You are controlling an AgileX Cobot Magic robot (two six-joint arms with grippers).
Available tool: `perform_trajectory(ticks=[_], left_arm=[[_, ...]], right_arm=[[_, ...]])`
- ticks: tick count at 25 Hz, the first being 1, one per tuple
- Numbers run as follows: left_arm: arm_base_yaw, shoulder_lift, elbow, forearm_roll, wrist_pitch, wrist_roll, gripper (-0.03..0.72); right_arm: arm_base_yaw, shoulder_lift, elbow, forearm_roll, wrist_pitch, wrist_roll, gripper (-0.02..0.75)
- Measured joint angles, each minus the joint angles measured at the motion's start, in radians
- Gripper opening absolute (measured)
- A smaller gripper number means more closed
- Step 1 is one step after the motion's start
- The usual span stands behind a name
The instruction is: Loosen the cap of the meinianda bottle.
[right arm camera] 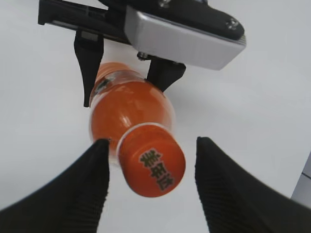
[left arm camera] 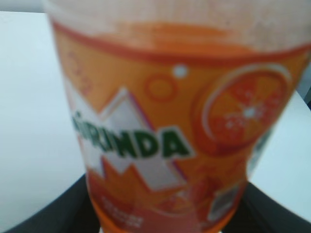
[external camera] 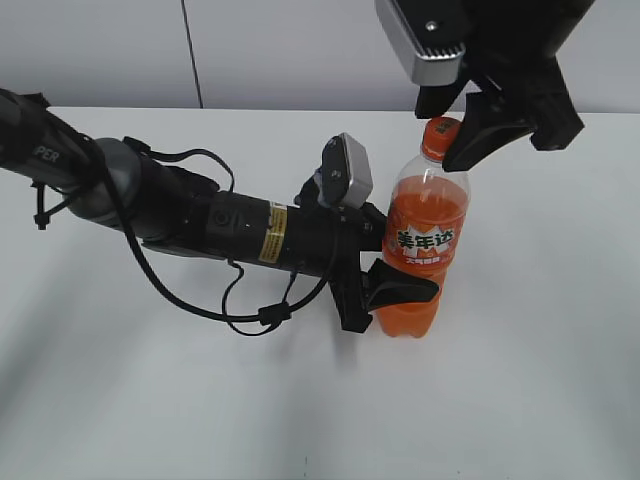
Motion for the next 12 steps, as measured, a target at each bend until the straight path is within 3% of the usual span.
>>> perform_trajectory(ticks=[8, 12], left_arm=[[0.0, 0.0, 0.0, 0.0, 0.0, -0.001, 0.41], [0.0, 0.0, 0.0, 0.0, 0.0, -0.002, 0.41]], right_arm=[[0.0, -0.043, 0.0, -0.002, 0.0, 0.07, 0.46], [0.0, -0.111, 0.0, -0.001, 0.0, 0.231, 0.46]])
